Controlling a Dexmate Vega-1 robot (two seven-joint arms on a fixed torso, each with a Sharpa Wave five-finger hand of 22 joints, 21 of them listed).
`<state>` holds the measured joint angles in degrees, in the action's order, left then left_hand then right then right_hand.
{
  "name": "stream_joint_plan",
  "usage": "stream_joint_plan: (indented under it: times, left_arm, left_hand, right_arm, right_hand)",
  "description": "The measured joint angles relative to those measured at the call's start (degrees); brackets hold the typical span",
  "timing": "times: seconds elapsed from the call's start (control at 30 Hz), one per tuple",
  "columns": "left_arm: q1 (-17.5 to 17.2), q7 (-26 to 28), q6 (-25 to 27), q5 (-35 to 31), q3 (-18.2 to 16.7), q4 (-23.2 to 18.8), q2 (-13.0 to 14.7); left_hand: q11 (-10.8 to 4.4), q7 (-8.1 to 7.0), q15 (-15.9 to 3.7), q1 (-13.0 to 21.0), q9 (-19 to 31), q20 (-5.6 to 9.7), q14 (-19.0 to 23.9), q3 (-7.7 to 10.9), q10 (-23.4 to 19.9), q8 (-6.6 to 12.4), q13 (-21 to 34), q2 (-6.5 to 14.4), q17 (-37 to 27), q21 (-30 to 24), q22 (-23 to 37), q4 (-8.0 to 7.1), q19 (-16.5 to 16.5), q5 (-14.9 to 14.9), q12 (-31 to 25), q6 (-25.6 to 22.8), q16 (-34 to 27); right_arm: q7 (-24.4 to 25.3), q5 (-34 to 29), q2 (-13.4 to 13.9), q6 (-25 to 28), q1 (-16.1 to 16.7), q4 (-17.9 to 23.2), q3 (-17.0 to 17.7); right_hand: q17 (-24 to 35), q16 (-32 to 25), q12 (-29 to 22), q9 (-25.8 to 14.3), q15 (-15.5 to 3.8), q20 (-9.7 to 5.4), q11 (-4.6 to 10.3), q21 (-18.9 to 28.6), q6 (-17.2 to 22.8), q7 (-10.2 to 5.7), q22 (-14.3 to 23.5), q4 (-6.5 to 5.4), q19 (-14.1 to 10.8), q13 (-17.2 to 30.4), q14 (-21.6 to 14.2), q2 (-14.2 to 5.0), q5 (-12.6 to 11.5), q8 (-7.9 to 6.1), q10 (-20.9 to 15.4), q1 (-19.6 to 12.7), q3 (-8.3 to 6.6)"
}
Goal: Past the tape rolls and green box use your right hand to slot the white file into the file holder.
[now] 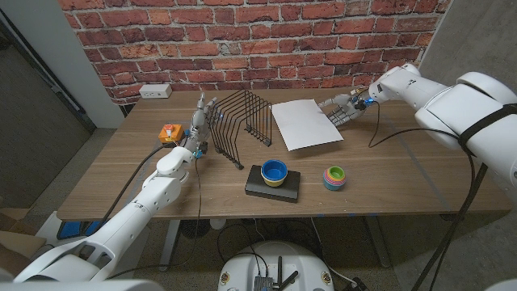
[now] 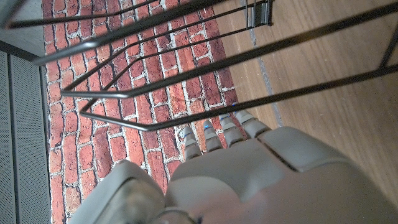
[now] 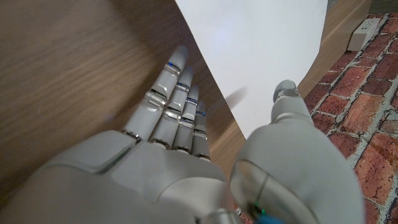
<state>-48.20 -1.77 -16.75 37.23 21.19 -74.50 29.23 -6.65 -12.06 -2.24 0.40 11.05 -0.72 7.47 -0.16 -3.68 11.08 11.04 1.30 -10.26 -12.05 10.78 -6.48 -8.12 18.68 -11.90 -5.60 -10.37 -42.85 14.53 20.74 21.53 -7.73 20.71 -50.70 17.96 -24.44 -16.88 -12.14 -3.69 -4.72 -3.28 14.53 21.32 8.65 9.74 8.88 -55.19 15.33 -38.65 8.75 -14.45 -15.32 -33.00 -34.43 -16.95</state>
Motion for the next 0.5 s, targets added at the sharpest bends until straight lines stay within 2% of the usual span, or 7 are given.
stream_joint_plan:
  times: [0.3, 0.37, 0.5]
  left_arm:
    - [0.0, 0.0, 0.0, 0.0, 0.0, 0.0, 0.0]
    - [0.0, 0.0, 0.0, 0.0, 0.0, 0.0, 0.0]
    - [0.0, 0.0, 0.0, 0.0, 0.0, -0.1, 0.0]
  left_hand:
    - [0.0, 0.0, 0.0, 0.0, 0.0, 0.0, 0.0, 0.0, 0.0, 0.0, 0.0, 0.0, 0.0, 0.0, 0.0, 0.0, 0.0, 0.0, 0.0, 0.0, 0.0]
    - [0.0, 0.0, 0.0, 0.0, 0.0, 0.0, 0.0, 0.0, 0.0, 0.0, 0.0, 0.0, 0.0, 0.0, 0.0, 0.0, 0.0, 0.0, 0.0, 0.0, 0.0]
    - [0.0, 0.0, 0.0, 0.0, 0.0, 0.0, 0.0, 0.0, 0.0, 0.0, 0.0, 0.0, 0.0, 0.0, 0.0, 0.0, 0.0, 0.0, 0.0, 0.0, 0.0]
  right_arm:
    - [1.0, 0.1, -0.9, 0.7, -0.1, -0.1, -0.3]
    - [1.1, 0.1, -0.9, 0.8, -0.1, -0.1, -0.3]
    - [1.4, 0.2, -1.1, 1.1, -0.1, -0.1, -0.3]
  right_hand:
    - [-0.4, -0.7, -0.7, -0.3, -0.48, -0.52, 1.03, 0.3, 3.0, 0.12, 0.0, -0.06, -2.6, 0.8, -3.0, -0.32, -0.8, -1.05, -2.8, -1.8, 0.4]
    - [-0.4, -0.8, -0.9, -0.3, -0.6, -0.33, 1.39, 0.3, 3.3, 0.18, 0.0, -0.05, -3.0, 0.8, -3.5, -0.62, -0.8, -1.05, -3.3, -2.1, 0.87]
    - [-0.4, -1.2, -1.1, -0.3, -0.82, -1.04, 1.76, 0.3, 3.9, 0.18, 0.1, -0.06, -3.7, 1.1, -4.3, -1.21, -1.3, -1.5, -4.0, -2.7, 0.88]
